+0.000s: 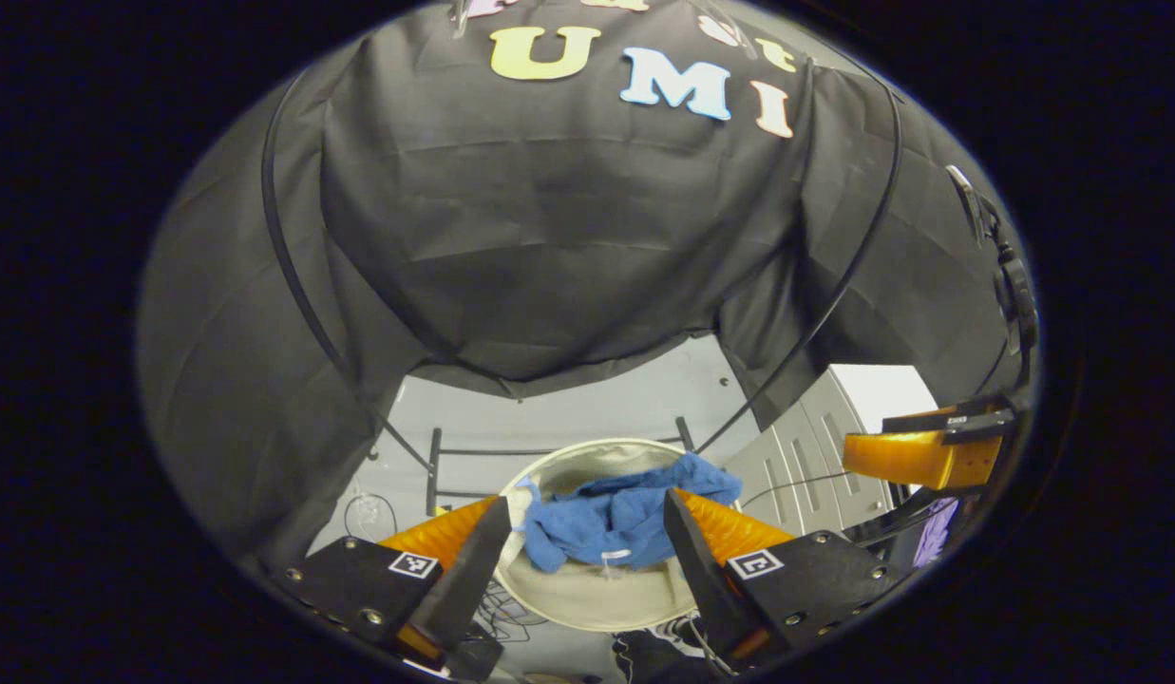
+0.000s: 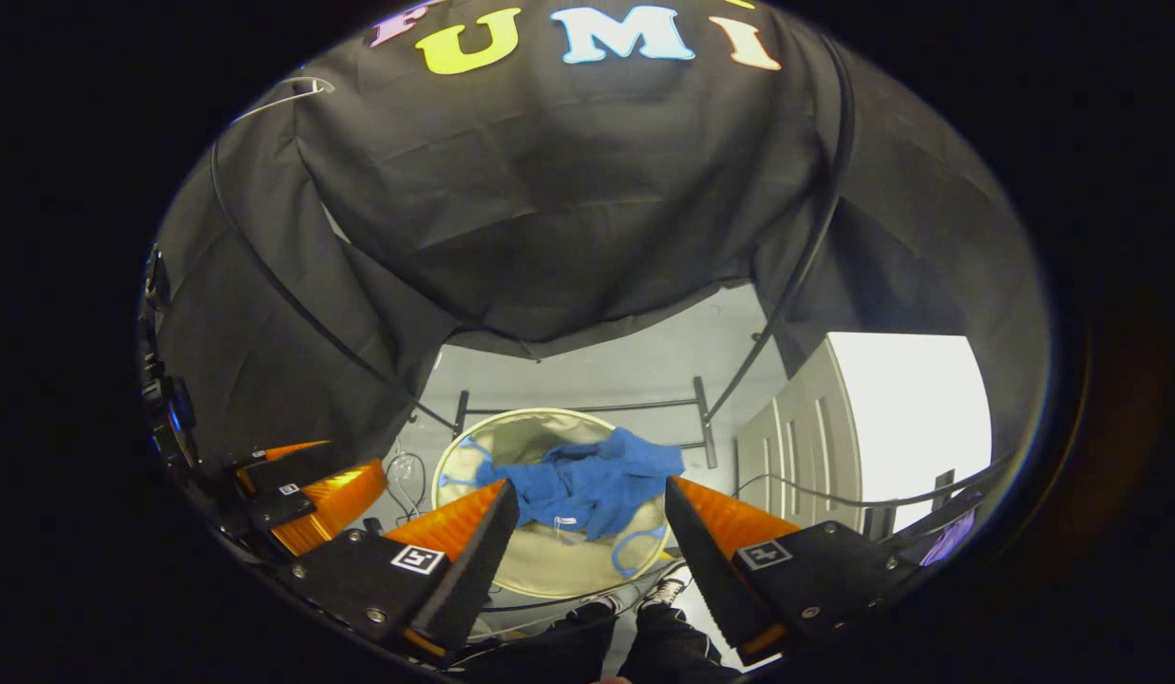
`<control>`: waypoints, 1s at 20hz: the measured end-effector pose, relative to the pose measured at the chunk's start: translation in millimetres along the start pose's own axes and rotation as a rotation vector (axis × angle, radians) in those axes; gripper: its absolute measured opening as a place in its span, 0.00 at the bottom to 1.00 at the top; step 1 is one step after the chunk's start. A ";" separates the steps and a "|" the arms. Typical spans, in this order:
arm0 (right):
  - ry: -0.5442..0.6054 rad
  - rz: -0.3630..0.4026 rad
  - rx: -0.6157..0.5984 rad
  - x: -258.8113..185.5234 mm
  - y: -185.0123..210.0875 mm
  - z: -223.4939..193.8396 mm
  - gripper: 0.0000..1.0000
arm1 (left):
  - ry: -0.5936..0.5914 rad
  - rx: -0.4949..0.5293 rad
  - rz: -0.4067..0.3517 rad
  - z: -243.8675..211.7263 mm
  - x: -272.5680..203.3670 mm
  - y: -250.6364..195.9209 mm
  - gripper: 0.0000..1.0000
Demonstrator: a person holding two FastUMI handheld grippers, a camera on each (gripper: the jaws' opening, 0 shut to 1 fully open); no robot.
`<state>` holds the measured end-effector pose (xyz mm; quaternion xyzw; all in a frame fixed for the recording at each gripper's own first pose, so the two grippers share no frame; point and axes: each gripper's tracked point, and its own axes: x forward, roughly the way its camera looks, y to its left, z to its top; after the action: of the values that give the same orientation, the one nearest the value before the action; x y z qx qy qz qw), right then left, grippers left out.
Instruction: Grasp the clothes on the hanger with both hands and then place them into the laundry hamper below.
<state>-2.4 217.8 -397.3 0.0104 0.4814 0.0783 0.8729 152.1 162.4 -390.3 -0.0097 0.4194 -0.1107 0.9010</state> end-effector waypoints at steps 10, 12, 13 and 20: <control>-0.352 -0.162 0.150 -114.8 -105.4 97.9 0.95 | -0.332 0.117 0.018 144.2 -100.0 -53.6 0.94; -0.419 -0.171 0.156 -137.4 -125.5 114.5 0.95 | -0.394 0.102 0.023 172.2 -123.8 -76.7 0.92; -0.449 -0.163 0.152 -145.1 -133.7 123.4 0.95 | -0.423 0.090 0.032 184.3 -135.9 -85.9 0.92; -0.679 -0.042 0.057 -216.9 -173.9 191.5 0.95 | -0.626 -0.007 0.165 255.7 -233.4 -143.8 0.91</control>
<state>67.1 25.2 -128.9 0.0502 0.1654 0.0388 0.9842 172.8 51.4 -32.8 -0.0122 0.1215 -0.0276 0.9921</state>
